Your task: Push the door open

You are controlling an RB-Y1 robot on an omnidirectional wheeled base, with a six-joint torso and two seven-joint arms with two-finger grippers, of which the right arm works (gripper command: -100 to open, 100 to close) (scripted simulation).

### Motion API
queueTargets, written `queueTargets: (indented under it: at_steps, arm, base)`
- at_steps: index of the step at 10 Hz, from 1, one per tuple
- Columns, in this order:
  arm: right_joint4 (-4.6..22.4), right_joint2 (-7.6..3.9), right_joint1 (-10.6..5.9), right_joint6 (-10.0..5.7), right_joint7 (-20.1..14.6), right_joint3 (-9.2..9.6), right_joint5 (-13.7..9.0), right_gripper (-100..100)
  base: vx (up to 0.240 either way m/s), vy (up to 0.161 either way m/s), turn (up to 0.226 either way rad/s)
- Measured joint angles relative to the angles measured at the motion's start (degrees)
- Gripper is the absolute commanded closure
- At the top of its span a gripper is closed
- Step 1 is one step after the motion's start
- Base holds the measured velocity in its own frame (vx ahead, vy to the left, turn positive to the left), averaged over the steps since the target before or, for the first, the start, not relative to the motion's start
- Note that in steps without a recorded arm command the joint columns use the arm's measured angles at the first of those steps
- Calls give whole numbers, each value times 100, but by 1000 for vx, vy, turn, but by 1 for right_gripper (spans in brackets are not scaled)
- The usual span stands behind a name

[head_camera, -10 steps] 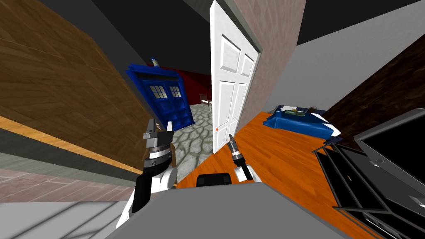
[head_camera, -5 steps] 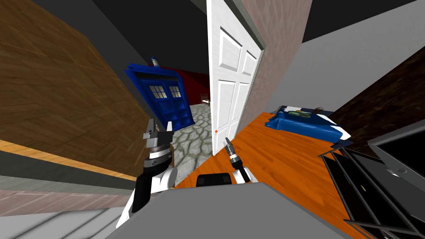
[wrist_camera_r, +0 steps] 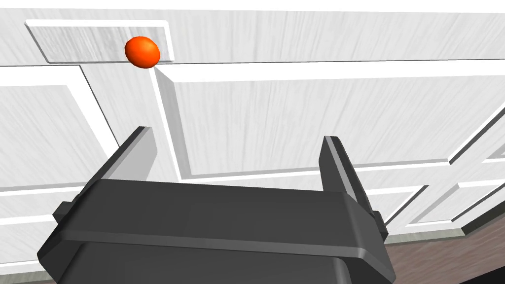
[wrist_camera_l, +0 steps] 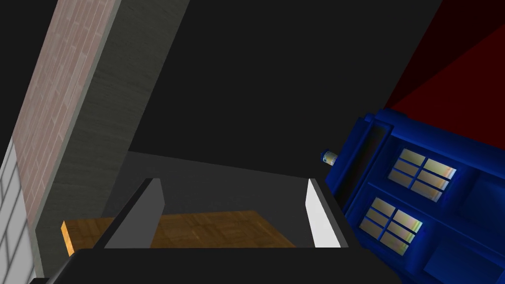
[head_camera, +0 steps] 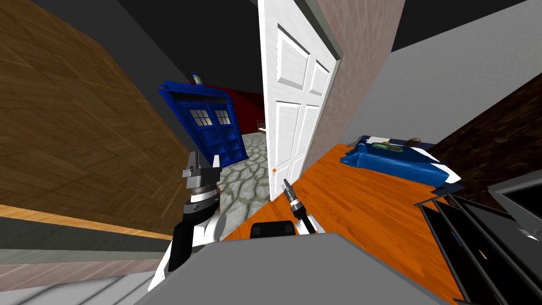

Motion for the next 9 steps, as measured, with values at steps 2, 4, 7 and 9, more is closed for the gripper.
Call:
queueTargets:
  at_steps: [2, 4, 7, 9]
  arm:
    - [352, -21, -88, -130, -31, 74, 46, -100]
    - [661, -18, -185, -161, -61, 210, 130, -100]
    - [982, -49, -240, -260, -100, 338, 206, -100]
    - [1335, -23, -345, -375, -98, 408, 253, -100]
  base:
    - [88, -74, 42]
    - [123, -78, 34]
    - [94, -62, 25]
    - [125, -67, 35]
